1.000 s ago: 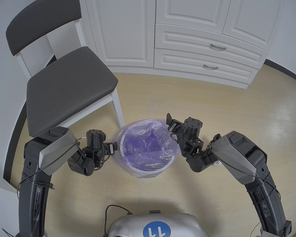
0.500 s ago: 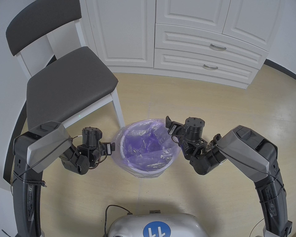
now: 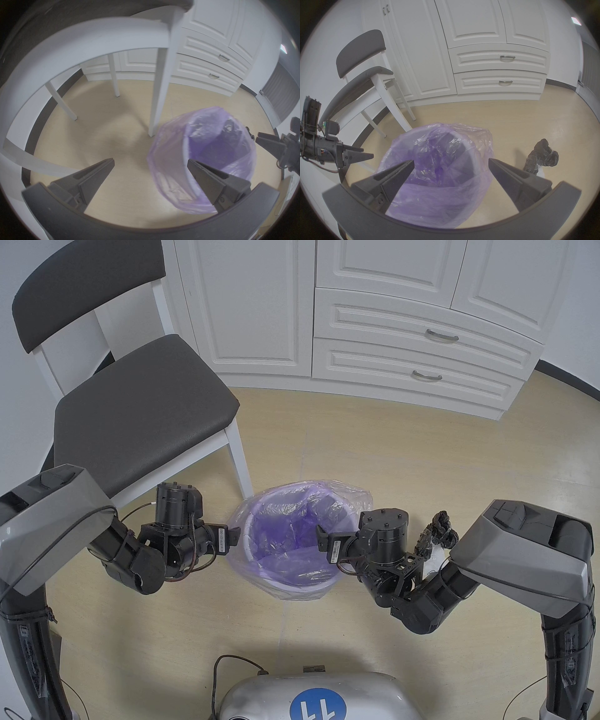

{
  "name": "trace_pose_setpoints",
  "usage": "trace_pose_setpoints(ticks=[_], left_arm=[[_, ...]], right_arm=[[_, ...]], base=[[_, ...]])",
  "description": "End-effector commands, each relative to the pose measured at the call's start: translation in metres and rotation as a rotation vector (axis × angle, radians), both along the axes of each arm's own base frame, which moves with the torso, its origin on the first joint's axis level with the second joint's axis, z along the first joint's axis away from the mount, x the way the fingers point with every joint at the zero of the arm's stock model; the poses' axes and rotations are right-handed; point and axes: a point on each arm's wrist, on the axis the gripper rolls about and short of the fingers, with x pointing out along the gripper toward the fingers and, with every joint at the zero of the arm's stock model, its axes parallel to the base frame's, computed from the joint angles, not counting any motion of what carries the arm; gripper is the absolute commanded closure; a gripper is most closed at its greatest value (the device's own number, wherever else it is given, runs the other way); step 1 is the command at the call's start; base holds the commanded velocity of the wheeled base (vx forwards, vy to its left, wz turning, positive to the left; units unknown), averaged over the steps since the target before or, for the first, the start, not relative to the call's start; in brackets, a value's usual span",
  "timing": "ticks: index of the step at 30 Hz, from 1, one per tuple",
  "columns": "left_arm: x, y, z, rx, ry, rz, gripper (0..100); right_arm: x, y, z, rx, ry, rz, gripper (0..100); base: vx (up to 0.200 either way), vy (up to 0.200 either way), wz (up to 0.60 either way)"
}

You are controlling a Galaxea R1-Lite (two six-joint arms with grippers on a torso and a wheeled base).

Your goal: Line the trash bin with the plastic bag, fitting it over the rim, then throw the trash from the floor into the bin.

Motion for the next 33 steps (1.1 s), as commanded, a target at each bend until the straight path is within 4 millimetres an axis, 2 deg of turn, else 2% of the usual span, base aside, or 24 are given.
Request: trace_pose_setpoints(ticks=[1,2,3,13,25,33], left_arm=[[-0.017,-0.026,0.003,-0.002,0.002,-0.069,0],[-0.017,-0.026,0.003,-0.002,0.002,-0.069,0],[-0.019,-0.035,-0.005,0.0,0.02,-0.083,0],[-0.019,-0.046,-0.025,0.024,0.057,-0.085,0],[-0.021,-0.045,-0.03,0.038,0.075,-0.088,0],[-0.043,-0.036,-0.03,0.122,0.113,-0.158,0]], right_arm=[[-0.007,-0.004,0.01,-0.015,-0.006,0.005,0],[-0.007,-0.004,0.01,-0.015,-0.006,0.005,0],[-0.007,-0.006,0.008,-0.04,-0.006,0.005,0],[-0.011,-0.012,0.009,-0.069,-0.002,0.003,0],[-0.013,-0.014,0.011,-0.074,-0.001,0.004,0],[-0.015,-0.015,0.014,-0.074,-0.004,0.004,0]], base=[[0.0,0.0,0.0],[0.0,0.0,0.0],[0.0,0.0,0.0],[0.0,0.0,0.0],[0.0,0.0,0.0],[0.0,0.0,0.0]])
